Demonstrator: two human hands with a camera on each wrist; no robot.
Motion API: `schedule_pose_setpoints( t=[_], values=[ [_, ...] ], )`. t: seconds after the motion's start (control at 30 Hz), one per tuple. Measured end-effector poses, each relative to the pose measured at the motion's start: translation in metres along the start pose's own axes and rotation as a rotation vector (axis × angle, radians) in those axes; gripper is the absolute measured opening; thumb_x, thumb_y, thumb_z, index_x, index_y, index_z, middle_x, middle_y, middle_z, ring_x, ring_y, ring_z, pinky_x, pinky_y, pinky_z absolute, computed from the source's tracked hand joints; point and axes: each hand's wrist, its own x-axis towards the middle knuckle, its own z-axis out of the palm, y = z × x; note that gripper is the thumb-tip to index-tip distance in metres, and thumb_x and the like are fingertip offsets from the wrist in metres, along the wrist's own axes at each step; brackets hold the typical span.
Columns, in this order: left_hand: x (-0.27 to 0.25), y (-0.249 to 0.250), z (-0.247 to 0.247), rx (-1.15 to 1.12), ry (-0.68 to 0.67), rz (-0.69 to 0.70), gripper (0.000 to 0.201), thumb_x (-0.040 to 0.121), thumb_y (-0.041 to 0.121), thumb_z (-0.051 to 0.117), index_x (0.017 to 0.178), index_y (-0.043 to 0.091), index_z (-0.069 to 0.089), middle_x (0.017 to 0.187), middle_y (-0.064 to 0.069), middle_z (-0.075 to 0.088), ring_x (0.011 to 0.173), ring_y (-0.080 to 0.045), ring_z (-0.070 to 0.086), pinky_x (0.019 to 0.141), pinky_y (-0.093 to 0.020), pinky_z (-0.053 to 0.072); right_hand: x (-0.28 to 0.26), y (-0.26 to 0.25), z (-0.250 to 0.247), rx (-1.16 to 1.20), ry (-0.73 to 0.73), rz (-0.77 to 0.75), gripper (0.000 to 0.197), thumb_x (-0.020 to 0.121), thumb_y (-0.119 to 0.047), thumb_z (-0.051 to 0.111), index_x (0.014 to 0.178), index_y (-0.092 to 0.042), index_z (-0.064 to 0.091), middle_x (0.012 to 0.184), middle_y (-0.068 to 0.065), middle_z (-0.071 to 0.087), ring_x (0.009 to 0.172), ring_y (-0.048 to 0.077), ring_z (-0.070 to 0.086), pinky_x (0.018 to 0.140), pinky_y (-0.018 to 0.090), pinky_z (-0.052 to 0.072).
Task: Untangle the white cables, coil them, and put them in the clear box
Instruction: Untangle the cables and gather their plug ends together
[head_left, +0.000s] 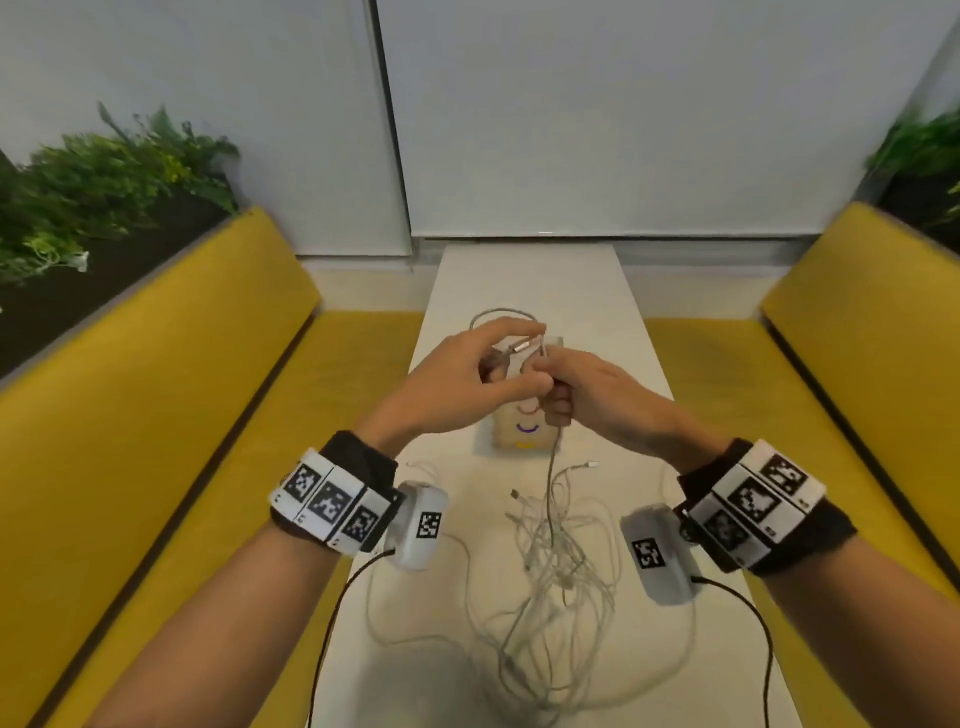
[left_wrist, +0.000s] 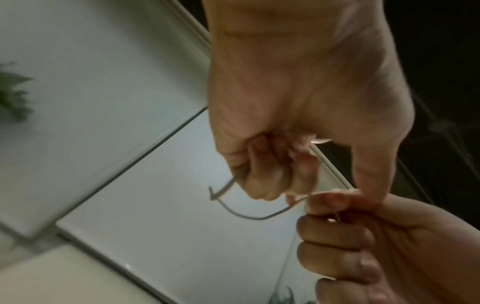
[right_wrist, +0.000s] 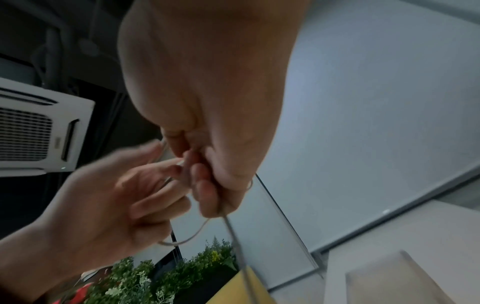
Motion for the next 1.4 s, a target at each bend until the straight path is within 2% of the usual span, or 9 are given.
schedule_pose_setpoints(
  t=[0.17, 0.3, 0.37, 0.63, 0.77, 0.97, 1.2, 1.3, 1.4],
  values=[
    [0.018, 0.007, 0.006, -0.293, 0.067, -0.142, 0.025, 0.086, 0.022, 0.077, 0.107, 0.013, 0.07, 0.073, -0.015, 0.05, 0.051, -0.023, 0.048, 0.043, -0.022, 0.032, -0.007, 0.003, 0.013, -0.092, -0.055, -0.04, 0.036, 0.106, -0.019, 0.028, 0.086, -0.01, 0.056, 0.062, -0.002, 0.036, 0.06, 0.014, 0.032, 0.058, 0.026, 0.035],
    [0.025, 0.005, 0.015, -0.184, 0.023, -0.281, 0.013, 0.089, 0.014, 0.072, 0.099, 0.007, 0.068, 0.068, -0.002, 0.061, 0.046, -0.011, 0.047, 0.043, -0.023, 0.035, -0.012, 0.016, 0.019, -0.241, -0.017, -0.119, 0.038, 0.106, -0.021, 0.029, 0.083, -0.018, 0.059, 0.061, -0.006, 0.044, 0.06, 0.013, 0.043, 0.062, 0.024, 0.04],
    [0.027, 0.01, 0.011, -0.222, 0.074, -0.22, 0.011, 0.095, 0.013, 0.065, 0.101, 0.005, 0.068, 0.067, 0.0, 0.065, 0.045, -0.009, 0.042, 0.042, -0.022, 0.033, -0.016, 0.025, 0.018, -0.255, 0.046, -0.153, 0.036, 0.106, -0.022, 0.031, 0.081, -0.018, 0.057, 0.062, -0.007, 0.046, 0.062, 0.013, 0.045, 0.064, 0.026, 0.041],
    [0.035, 0.055, -0.077, -0.553, 0.803, 0.242, 0.01, 0.101, 0.016, 0.055, 0.106, 0.008, 0.056, 0.073, 0.001, 0.062, 0.051, -0.007, 0.045, 0.044, -0.022, 0.036, -0.049, 0.127, 0.012, -0.161, 0.115, 0.03, 0.034, 0.105, -0.024, 0.038, 0.076, -0.011, 0.049, 0.07, 0.005, 0.046, 0.067, 0.016, 0.047, 0.067, 0.032, 0.043],
    [0.035, 0.072, -0.112, -0.605, 0.963, 0.523, 0.007, 0.099, 0.008, 0.054, 0.1, 0.002, 0.05, 0.07, -0.001, 0.058, 0.052, -0.013, 0.043, 0.046, -0.028, 0.034, -0.059, 0.174, 0.006, -0.267, 0.121, 0.108, 0.039, 0.103, -0.032, 0.042, 0.078, -0.009, 0.06, 0.077, 0.001, 0.063, 0.079, 0.015, 0.062, 0.083, 0.045, 0.049],
    [0.035, 0.083, -0.138, -0.688, 1.109, 0.603, 0.03, 0.091, -0.011, 0.044, 0.071, 0.01, 0.045, 0.055, 0.0, 0.048, 0.046, -0.014, 0.036, 0.05, -0.027, 0.031, -0.071, 0.207, -0.015, -0.308, 0.126, 0.193, 0.035, 0.098, -0.039, 0.045, 0.085, -0.02, 0.071, 0.093, 0.0, 0.073, 0.097, 0.015, 0.066, 0.096, 0.045, 0.048],
    [0.026, 0.075, -0.102, -0.259, 0.708, 0.311, 0.01, 0.098, 0.013, 0.057, 0.102, 0.004, 0.055, 0.062, 0.005, 0.052, 0.048, -0.009, 0.047, 0.045, -0.025, 0.039, -0.066, 0.125, -0.04, -0.233, 0.16, 0.137, 0.051, 0.093, -0.058, 0.046, 0.083, -0.012, 0.067, 0.077, 0.002, 0.069, 0.078, 0.025, 0.069, 0.08, 0.041, 0.055],
    [0.02, 0.065, -0.075, -0.172, 0.413, 0.243, 0.014, 0.097, 0.01, 0.06, 0.104, -0.002, 0.058, 0.062, -0.008, 0.051, 0.048, -0.013, 0.044, 0.044, -0.024, 0.038, -0.077, 0.098, -0.059, -0.453, -0.028, 0.32, 0.044, 0.102, -0.039, 0.042, 0.076, -0.016, 0.069, 0.068, 0.002, 0.067, 0.069, 0.019, 0.067, 0.071, 0.041, 0.051],
    [0.011, 0.056, -0.059, -0.156, 0.146, 0.195, 0.01, 0.094, 0.009, 0.064, 0.101, 0.001, 0.063, 0.072, -0.029, 0.052, 0.054, -0.018, 0.046, 0.045, -0.024, 0.036, -0.105, 0.082, -0.069, -0.589, -0.352, 0.675, 0.037, 0.099, -0.038, 0.047, 0.093, -0.017, 0.077, 0.094, 0.004, 0.077, 0.089, 0.014, 0.071, 0.084, 0.031, 0.052]
  ],
)
